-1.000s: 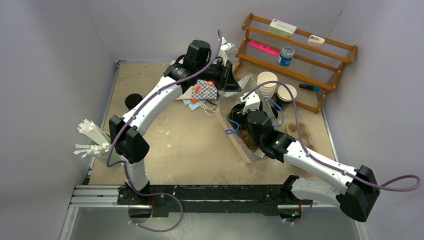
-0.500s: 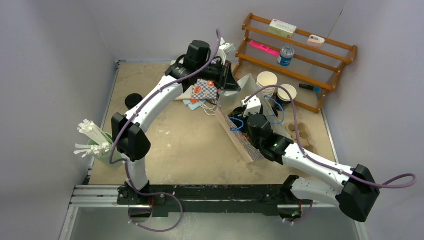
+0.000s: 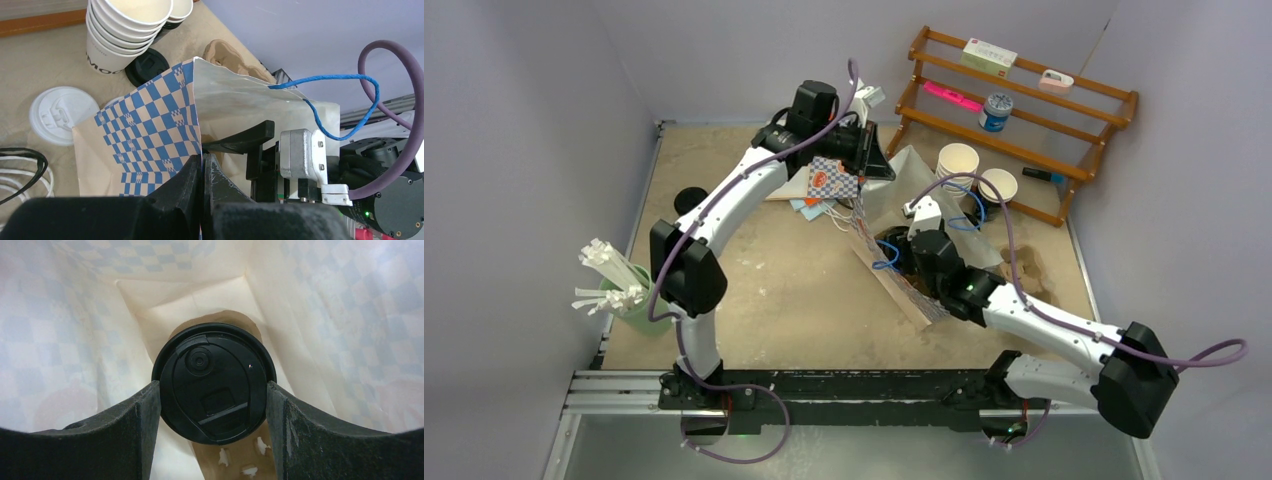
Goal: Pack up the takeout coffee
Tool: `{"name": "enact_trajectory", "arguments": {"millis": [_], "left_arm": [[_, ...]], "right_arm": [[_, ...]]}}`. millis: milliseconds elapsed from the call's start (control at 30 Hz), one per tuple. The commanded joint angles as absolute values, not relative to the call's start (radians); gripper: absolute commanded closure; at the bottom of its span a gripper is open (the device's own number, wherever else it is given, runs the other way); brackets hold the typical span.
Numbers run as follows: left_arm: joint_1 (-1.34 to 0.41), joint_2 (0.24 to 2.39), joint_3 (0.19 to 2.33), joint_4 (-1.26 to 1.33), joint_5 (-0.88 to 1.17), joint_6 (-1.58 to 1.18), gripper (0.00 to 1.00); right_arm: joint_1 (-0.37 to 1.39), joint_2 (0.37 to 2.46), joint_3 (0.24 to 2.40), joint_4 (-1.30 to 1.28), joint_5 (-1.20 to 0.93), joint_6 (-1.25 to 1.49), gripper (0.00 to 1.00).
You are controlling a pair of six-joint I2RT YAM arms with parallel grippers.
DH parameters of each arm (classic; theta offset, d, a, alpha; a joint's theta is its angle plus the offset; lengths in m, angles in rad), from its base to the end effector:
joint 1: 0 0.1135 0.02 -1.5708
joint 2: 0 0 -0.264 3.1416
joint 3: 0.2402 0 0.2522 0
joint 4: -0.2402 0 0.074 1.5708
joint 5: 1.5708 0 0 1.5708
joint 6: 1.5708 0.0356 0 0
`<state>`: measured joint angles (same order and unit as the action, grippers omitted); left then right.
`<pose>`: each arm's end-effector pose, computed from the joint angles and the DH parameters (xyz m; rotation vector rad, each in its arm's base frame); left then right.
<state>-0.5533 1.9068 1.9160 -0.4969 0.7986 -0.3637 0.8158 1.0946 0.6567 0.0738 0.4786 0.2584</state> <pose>0.3599 -0.2523 0.3787 0.7359 2.0581 -1.3657 0.1798 0.1672 0.2610 -0.2128 1.8894 0.2680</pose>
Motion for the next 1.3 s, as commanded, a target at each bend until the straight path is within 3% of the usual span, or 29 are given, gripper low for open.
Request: {"name": "enact_trajectory", "arguments": {"millis": [0, 833, 1000, 1067, 1167, 1267], "left_arm": [[-0.539, 1.91, 1.927, -0.466, 0.796, -0.367, 1.0], [-0.532, 1.891, 1.904, -0.468, 0.806, -0.347, 1.0], [-0.529, 1.88, 1.898, -0.47, 0.802, -0.339, 1.0], [-0.527, 1.878, 1.898, -0.47, 0.802, -0.335, 1.0], [-0.526, 1.872, 1.896, -0.483, 0.8, -0.323, 1.0], [-0.525, 1.856, 1.891, -0.51, 0.799, -0.295, 1.0]], "right_arm": [[0.814, 1.149, 0.656, -0.055, 0.417, 0.313, 0.95], [0.813, 1.298, 0.739, -0.12, 0.354, 0.318, 0.92], [0.813, 1.236, 0.825, -0.185, 0.378, 0.281, 0.6], [0.813, 1.21, 0.858, -0.208, 0.387, 0.271, 0.52], [0.813, 1.167, 0.924, -0.244, 0.39, 0.237, 0.47], [0.813, 1.141, 0.978, -0.275, 0.397, 0.213, 0.24]]}}
